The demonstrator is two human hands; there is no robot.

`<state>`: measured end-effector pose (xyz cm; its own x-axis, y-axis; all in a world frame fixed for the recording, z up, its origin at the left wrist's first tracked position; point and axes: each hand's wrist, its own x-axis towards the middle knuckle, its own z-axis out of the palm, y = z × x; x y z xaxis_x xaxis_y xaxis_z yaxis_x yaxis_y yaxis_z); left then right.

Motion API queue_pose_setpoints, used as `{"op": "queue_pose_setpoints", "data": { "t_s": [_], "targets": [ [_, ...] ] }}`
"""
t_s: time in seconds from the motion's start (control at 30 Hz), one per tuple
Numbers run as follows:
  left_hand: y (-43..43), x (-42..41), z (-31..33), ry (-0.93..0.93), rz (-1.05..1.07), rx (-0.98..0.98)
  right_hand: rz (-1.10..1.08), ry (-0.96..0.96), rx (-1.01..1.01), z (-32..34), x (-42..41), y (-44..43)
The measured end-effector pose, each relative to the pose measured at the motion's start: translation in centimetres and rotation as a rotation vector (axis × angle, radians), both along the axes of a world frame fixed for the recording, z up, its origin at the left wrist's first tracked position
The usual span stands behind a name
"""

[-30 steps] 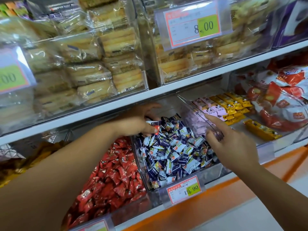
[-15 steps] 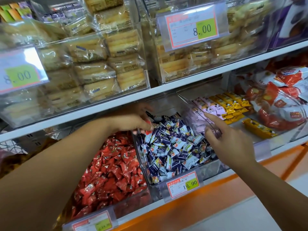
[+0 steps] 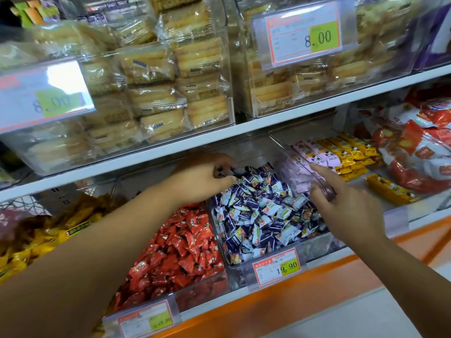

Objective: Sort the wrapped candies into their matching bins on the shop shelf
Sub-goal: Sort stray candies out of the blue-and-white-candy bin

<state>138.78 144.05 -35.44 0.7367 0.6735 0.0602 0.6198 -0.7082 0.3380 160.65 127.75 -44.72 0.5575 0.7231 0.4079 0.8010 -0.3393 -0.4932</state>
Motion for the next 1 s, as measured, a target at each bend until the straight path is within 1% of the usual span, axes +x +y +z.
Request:
{"op": "queue_pose_setpoints", "data": {
  "t_s": [0.07, 0.13, 0.17, 0.23, 0.3, 0.4, 0.47, 0.57, 0.67, 0.7, 0.8, 0.83, 0.93, 1.0],
  "targets": [
    [-2.0, 3.0, -0.8, 0.141, -0.183, -0.012, 0.012, 0.001, -0.005, -0.2, 0.1, 0.0],
    [-3.8, 5.7, -2.4, 0.286, -0.316, -0.142, 0.012, -0.012, 0.005, -0.4, 0.3, 0.0],
    [-4.3, 6.8, -3.5, 0.35, -0.344, -0.21, 0.013, -0.016, 0.016, -0.5, 0.4, 0.0],
    [-4.8, 8.4, -5.5, 0.407, -0.352, -0.258, 0.015, -0.019, 0.039, -0.6, 0.5, 0.0],
    [-4.5, 9.3, -6.6, 0.442, -0.343, -0.217, 0.017, -0.02, 0.05, -0.6, 0.5, 0.1],
    [-3.0, 10.6, -6.9, 0.525, -0.379, -0.041, 0.004, -0.009, 0.053, -0.7, 0.6, 0.1],
    [-1.9, 11.1, -6.7, 0.567, -0.392, 0.039, 0.002, -0.004, 0.046, -0.7, 0.6, 0.1],
    [-0.1, 10.9, -6.4, 0.543, -0.415, 0.11, -0.002, 0.007, 0.044, -0.6, 0.5, 0.0],
    [1.7, 9.8, -5.5, 0.493, -0.366, 0.105, -0.006, 0.008, 0.045, -0.5, 0.5, 0.1],
    [2.3, 9.4, -5.2, 0.48, -0.338, 0.08, -0.012, 0.008, 0.045, -0.5, 0.5, 0.1],
    [2.8, 7.8, -3.5, 0.436, -0.232, -0.107, -0.011, 0.016, 0.058, -0.6, 0.4, 0.0],
    [2.3, 7.7, -3.0, 0.422, -0.225, -0.133, -0.011, 0.018, 0.063, -0.6, 0.4, 0.1],
    [-0.6, 9.2, -2.9, 0.399, -0.34, -0.01, -0.02, 0.026, 0.064, -0.6, 0.5, 0.2],
    [-2.4, 10.6, -4.2, 0.448, -0.411, -0.001, -0.018, 0.022, 0.083, -0.7, 0.5, 0.2]
  ]
}}
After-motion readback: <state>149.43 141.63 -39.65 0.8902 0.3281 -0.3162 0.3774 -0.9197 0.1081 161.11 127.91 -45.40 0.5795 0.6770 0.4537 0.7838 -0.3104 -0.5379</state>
